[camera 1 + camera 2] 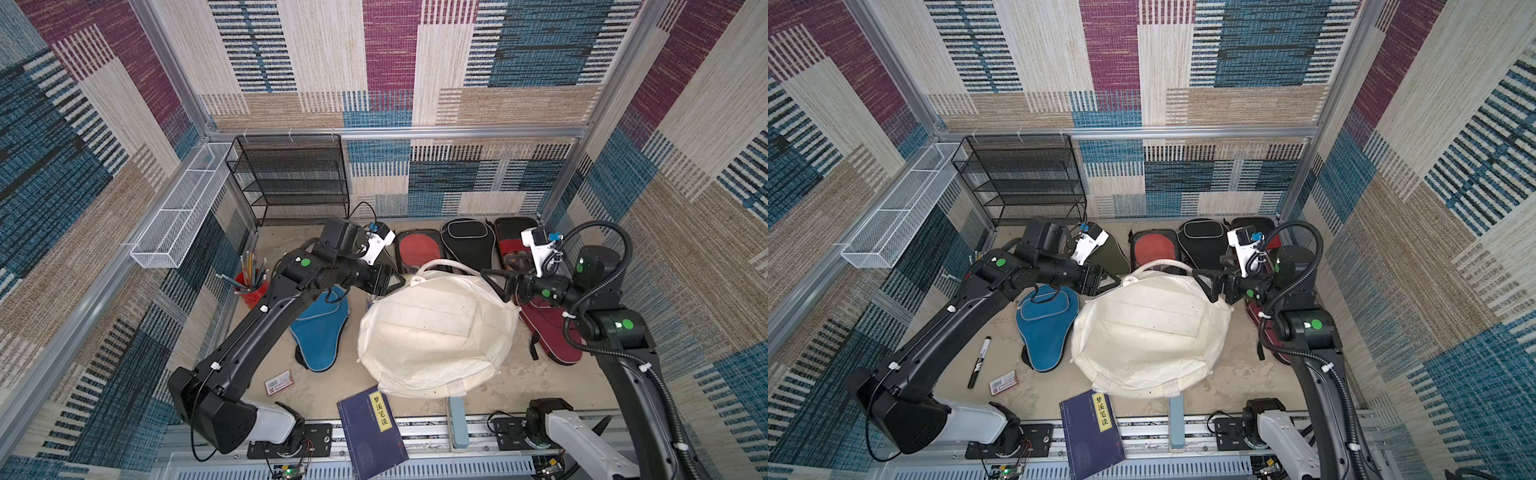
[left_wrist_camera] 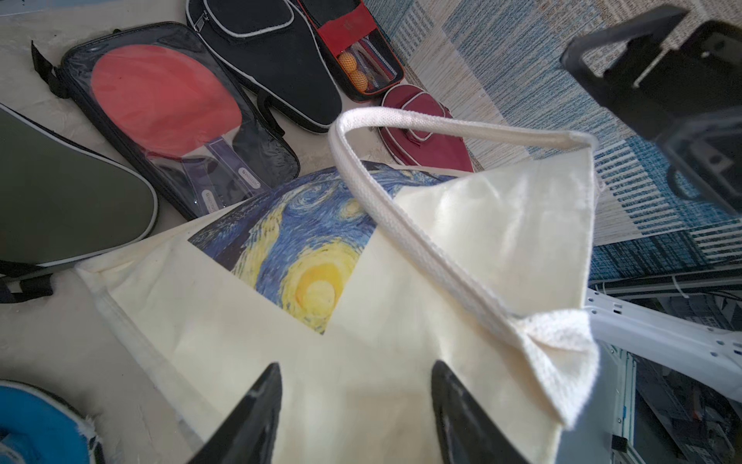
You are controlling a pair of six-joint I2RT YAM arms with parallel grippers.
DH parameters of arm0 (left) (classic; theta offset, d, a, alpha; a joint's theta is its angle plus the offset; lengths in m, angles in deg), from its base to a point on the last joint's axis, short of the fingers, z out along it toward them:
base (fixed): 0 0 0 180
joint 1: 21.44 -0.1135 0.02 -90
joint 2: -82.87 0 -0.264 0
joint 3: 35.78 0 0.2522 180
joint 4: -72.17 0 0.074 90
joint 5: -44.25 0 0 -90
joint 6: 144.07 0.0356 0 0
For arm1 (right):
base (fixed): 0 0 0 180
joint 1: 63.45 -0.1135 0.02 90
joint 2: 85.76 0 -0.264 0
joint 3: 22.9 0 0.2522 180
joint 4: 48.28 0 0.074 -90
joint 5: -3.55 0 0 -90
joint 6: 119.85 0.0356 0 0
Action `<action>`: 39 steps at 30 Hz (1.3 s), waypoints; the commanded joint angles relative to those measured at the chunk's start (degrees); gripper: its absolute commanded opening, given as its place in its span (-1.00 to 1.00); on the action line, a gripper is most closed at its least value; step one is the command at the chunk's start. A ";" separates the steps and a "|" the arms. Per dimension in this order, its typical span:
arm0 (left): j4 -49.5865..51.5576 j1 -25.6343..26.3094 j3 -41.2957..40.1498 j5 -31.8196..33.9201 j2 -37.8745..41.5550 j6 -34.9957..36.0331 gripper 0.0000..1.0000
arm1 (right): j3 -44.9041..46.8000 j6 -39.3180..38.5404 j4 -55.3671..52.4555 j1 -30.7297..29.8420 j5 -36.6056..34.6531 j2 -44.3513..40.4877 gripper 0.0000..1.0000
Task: Remove the ping pong set from the canvas bag
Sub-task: Adjust the canvas bag at the center of the board.
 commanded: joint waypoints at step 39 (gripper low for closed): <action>16.29 2.34 2.44 8.52 0.02 4.26 -0.93 | -8.51 -4.77 -5.39 -3.32 -11.01 21.77 -1.00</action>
